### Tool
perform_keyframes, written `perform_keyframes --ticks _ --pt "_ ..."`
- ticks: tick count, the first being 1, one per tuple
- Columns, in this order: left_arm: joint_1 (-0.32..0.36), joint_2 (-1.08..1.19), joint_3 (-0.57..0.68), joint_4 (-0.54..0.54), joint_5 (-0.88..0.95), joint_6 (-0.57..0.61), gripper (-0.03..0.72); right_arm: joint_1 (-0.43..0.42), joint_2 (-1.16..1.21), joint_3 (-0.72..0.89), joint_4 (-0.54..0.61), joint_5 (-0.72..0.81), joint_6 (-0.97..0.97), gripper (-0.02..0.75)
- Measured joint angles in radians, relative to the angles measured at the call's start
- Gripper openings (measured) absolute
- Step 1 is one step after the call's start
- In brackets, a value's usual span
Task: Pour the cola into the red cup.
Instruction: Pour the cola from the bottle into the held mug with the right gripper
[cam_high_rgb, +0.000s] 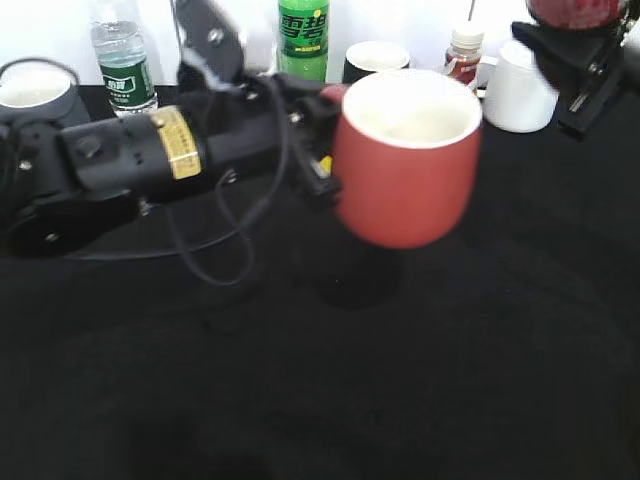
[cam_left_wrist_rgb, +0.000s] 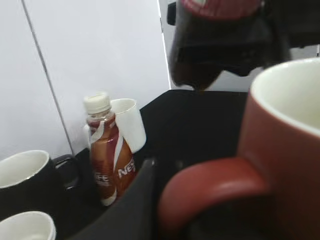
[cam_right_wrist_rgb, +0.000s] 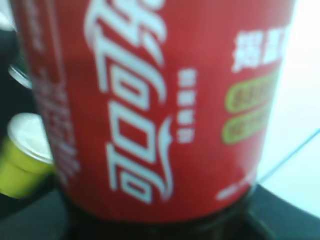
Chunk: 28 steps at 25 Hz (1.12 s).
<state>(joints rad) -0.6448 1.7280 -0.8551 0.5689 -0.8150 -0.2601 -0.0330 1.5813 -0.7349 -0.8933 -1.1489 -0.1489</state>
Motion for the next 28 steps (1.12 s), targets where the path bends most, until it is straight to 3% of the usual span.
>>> perform_keyframes --ticks 3,8,18,28 --pt "-0.003 0.0 0.0 -0.001 0.053 -0.005 0.064 0.0 0.0 0.0 0.079 0.0 -0.235 0.389" --pt "-0.003 0.007 0.0 -0.001 0.03 -0.006 0.064 0.0 0.0 0.0 0.089 0.0 -0.537 0.389" --pt "-0.003 0.05 0.0 0.051 -0.033 -0.008 0.064 0.0 0.0 0.0 0.089 0.001 -0.766 0.388" --pt "-0.003 0.05 0.0 0.051 -0.033 -0.008 0.064 0.0 0.0 0.0 0.088 0.001 -0.873 0.388"
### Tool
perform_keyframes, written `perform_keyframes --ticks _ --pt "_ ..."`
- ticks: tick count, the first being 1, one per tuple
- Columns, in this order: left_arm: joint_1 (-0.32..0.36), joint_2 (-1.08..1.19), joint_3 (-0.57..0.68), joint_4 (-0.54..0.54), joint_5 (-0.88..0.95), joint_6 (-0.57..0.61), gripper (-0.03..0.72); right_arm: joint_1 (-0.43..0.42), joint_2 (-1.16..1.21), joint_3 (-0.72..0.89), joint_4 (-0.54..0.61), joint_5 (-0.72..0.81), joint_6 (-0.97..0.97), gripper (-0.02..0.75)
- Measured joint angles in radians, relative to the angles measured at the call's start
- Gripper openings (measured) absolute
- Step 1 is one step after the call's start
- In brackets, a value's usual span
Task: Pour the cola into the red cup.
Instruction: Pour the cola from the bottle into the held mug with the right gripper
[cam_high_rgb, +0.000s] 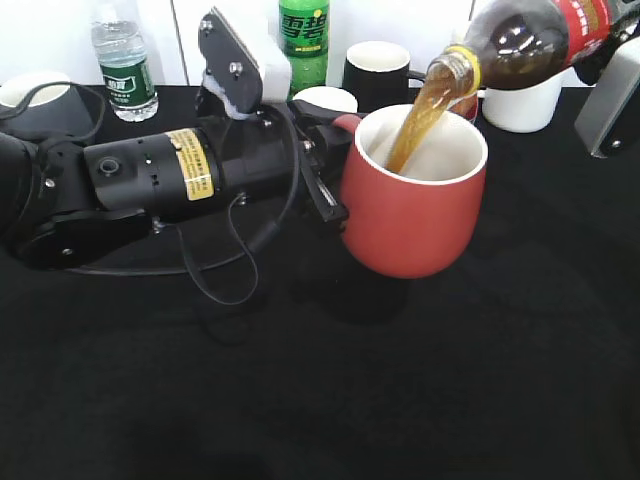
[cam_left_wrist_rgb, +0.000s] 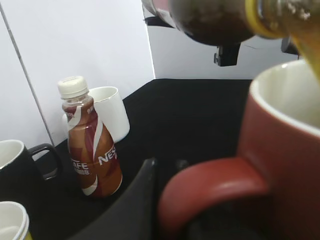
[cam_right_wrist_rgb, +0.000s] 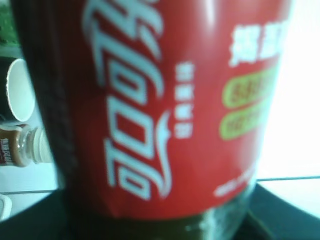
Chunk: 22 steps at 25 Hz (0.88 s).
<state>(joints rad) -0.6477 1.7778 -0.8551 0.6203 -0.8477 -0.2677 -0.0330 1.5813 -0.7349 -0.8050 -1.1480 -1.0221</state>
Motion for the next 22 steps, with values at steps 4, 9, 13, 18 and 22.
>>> perform_keyframes --ticks 4,9,13,18,22 --pt "0.0 0.0 0.0 0.0 0.001 0.0 0.064 0.0 0.0 0.0 0.003 0.0 -0.007 0.388" --pt "0.0 0.0 0.0 0.0 0.004 0.0 0.064 0.0 0.0 0.0 0.005 -0.001 -0.009 0.388" --pt "0.0 0.0 0.0 0.0 0.008 0.001 0.064 0.0 0.0 0.0 0.005 -0.001 -0.009 0.388" --pt "0.0 0.0 0.0 0.001 0.008 0.003 0.064 0.0 0.0 0.0 0.006 -0.004 -0.024 0.388" --pt "0.0 0.0 0.0 0.001 0.01 0.003 0.064 0.0 0.0 0.0 0.006 -0.007 -0.024 0.388"
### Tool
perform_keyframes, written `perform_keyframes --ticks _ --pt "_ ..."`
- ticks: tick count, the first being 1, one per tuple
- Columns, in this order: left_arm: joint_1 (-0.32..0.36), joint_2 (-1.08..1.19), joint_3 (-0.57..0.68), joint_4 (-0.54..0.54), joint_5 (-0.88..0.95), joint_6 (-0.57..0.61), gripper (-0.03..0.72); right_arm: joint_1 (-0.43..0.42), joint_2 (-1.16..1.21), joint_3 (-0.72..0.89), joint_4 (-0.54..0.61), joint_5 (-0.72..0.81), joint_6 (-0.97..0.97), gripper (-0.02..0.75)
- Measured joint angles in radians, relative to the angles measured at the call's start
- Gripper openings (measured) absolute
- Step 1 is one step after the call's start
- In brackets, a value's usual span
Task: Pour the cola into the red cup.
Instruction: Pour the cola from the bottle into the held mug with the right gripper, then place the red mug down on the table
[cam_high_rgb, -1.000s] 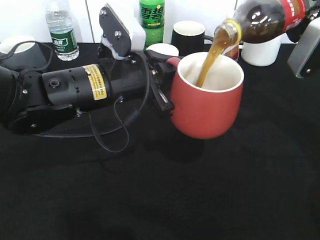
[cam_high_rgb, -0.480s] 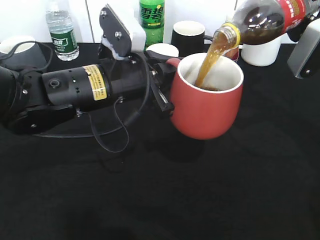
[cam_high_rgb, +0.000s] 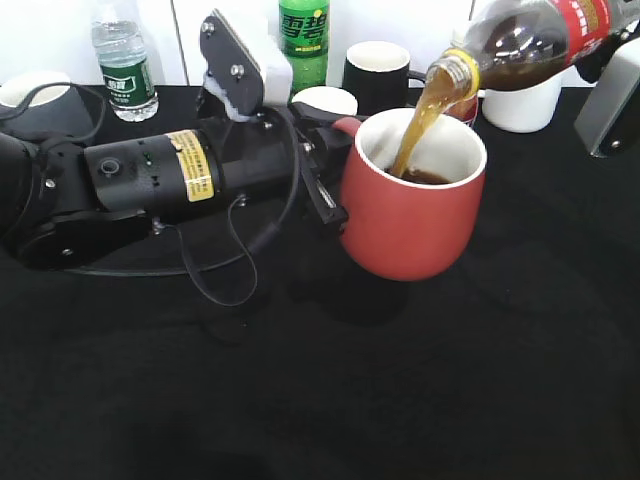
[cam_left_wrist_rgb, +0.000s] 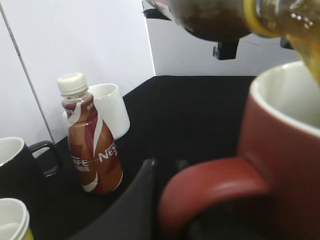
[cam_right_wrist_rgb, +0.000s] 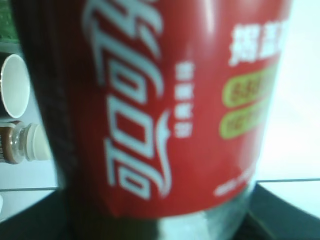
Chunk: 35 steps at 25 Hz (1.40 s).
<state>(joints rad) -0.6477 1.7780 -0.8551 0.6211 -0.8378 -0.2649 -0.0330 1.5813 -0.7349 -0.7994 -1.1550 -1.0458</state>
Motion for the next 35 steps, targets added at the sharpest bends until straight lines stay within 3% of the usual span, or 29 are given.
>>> perform_keyframes --ticks 3,7,10,14,17,25,28,32,35 --pt "0.0 0.0 0.0 -0.053 0.0 0.0 0.064 0.0 0.0 0.0 0.0 0.0 0.097 0.388" --pt "0.0 0.0 0.0 -0.06 -0.016 0.001 0.064 0.0 -0.002 0.0 -0.003 -0.001 0.374 0.388" --pt "0.008 0.0 0.0 -0.072 -0.017 0.001 0.064 0.0 -0.002 0.0 -0.001 -0.001 0.741 0.388" --pt "0.088 -0.014 0.0 -0.072 -0.017 0.001 0.064 0.0 -0.003 0.048 0.0 0.04 1.247 0.388" --pt "0.165 -0.056 0.001 -0.022 0.013 0.001 0.064 0.0 -0.004 0.068 0.003 0.049 1.416 0.387" --pt "0.38 -0.125 0.173 -0.017 -0.022 0.006 0.064 0.0 -0.004 0.07 0.021 0.051 1.487 0.387" --pt "0.425 -0.1 0.197 -0.137 -0.06 0.11 0.064 0.0 -0.004 0.07 0.05 0.051 1.487 0.387" --pt "0.43 0.011 0.198 -0.335 -0.175 0.229 0.064 0.0 -0.004 0.07 0.113 0.051 1.488 0.387" --pt "0.432 0.103 0.175 -0.417 -0.25 0.265 0.064 0.0 -0.004 0.07 0.157 0.051 1.488 0.387"
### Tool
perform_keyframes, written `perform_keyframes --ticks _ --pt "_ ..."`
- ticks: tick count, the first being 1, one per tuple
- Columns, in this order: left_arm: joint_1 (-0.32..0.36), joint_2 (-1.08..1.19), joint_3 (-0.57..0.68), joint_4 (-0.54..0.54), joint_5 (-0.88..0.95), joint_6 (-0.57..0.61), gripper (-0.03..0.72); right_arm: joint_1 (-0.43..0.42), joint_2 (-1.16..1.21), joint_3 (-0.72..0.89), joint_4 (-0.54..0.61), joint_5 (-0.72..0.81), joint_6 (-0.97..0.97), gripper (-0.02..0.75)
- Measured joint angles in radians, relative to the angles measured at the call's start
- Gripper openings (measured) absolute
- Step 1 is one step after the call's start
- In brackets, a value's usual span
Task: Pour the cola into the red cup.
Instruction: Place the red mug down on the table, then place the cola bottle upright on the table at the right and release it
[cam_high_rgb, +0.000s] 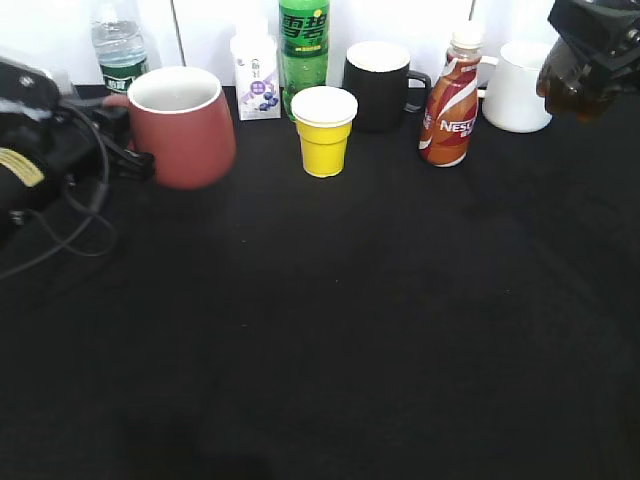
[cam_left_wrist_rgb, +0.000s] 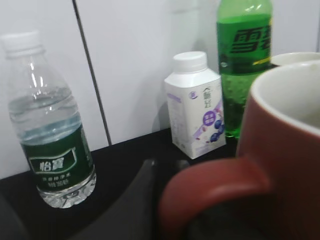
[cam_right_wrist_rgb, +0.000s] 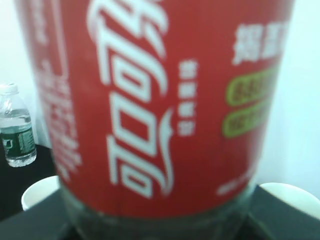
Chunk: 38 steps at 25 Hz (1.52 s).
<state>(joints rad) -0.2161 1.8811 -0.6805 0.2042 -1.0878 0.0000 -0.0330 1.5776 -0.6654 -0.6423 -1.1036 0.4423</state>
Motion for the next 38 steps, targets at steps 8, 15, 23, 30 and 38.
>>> perform_keyframes --ticks 8,15,23,30,38 --pt "0.019 0.257 -0.232 -0.01 -0.029 0.01 0.064 0.0 0.0 0.0 0.003 0.001 0.0 0.387" --pt "0.019 0.31 -0.271 -0.009 0.0 0.0 0.082 0.0 0.0 0.0 0.003 0.001 0.0 0.387" --pt "0.019 0.269 -0.178 -0.016 -0.029 -0.007 0.283 0.0 0.0 0.0 0.003 0.001 0.0 0.387" --pt "0.019 0.076 0.053 -0.023 -0.029 -0.008 0.288 0.0 0.0 0.0 0.015 0.026 0.0 0.386" --pt "0.019 -0.235 0.199 -0.01 0.069 -0.009 0.287 0.0 0.206 0.0 0.248 -0.013 -0.233 0.386"
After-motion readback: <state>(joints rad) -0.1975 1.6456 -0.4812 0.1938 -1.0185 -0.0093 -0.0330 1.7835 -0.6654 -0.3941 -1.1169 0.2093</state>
